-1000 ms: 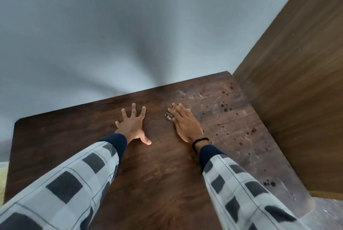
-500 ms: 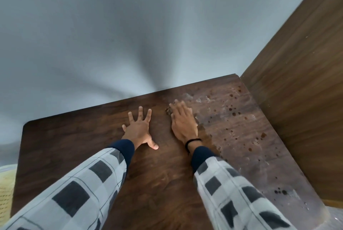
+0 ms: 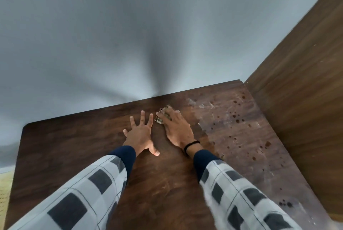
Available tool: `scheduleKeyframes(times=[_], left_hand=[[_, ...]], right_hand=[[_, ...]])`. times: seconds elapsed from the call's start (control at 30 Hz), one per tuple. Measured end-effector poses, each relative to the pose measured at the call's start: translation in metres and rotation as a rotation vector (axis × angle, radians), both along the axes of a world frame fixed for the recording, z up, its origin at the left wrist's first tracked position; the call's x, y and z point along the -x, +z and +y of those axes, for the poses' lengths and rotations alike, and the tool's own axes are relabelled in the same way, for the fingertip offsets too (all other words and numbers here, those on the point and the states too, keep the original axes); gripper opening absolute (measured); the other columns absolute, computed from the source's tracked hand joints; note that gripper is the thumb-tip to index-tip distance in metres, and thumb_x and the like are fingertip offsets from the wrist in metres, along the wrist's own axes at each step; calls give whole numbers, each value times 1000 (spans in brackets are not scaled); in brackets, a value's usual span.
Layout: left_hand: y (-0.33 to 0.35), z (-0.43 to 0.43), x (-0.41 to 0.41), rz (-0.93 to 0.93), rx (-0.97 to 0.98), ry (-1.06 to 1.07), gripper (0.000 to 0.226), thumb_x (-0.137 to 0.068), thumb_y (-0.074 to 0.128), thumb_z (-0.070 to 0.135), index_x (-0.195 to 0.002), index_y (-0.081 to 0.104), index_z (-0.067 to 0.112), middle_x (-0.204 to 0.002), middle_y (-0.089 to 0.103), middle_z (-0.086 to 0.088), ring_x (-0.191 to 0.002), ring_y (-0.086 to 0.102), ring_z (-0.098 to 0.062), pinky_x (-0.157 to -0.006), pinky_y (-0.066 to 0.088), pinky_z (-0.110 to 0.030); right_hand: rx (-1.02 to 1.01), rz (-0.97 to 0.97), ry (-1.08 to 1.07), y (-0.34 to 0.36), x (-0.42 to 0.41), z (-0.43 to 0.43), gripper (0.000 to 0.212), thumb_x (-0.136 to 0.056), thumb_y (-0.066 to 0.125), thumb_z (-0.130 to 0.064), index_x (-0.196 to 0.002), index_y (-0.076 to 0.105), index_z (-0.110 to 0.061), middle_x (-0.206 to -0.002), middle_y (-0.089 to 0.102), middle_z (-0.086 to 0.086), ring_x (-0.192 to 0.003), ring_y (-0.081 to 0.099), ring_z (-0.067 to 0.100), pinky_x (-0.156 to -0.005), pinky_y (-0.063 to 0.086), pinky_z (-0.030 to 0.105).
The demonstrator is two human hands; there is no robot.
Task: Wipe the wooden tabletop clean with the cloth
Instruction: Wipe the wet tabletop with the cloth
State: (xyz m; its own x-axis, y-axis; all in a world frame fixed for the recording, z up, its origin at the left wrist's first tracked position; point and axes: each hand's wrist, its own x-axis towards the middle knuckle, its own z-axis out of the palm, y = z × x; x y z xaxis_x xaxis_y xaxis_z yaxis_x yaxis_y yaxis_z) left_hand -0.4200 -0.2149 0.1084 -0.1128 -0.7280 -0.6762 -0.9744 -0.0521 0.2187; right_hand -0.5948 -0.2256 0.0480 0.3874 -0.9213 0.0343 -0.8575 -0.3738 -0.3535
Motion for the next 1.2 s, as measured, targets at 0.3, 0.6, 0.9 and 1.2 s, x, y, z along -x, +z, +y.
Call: scheduleKeyframes(times=[0.3,0.6,0.9,1.2], left_hand=[[0,0,0,-11,-2,3,156,-54,96,42,-155,-22,33,-157,-40,4,-146,-28,-42,-114,9,-72],[0,2,-1,-3,9,6,156,-54,96,43,-155,-22,34,-157,-39,5,-146,-28,-41,-114,9,-72],[1,-1,-1,-8,0,1,156,-54,97,44,-155,-21,35,-158,-38,5,-146,-28,-41,-114,9,-72],[0,-2,1,-11,-5,10,157,-52,97,43,-155,-22,35,-157,-40,5,-145,-29,-41,-113,8,-73]], right_hand=[[6,-36,-201,12,-9,-43,47,-101,45,-15,-148,47,-19,-148,42,6,-137,39,28,-118,32,43],[-26,-105,-261,15,18,-69,42,-104,43,-13,-146,47,-13,-152,44,10,-139,39,31,-119,26,36],[-21,-58,-134,11,50,-62,37,-106,41,-13,-141,52,-17,-148,44,6,-137,39,24,-121,29,42],[-6,-52,-24,3,24,-19,40,-107,38,-20,-146,45,-19,-152,40,2,-143,34,22,-123,21,37]])
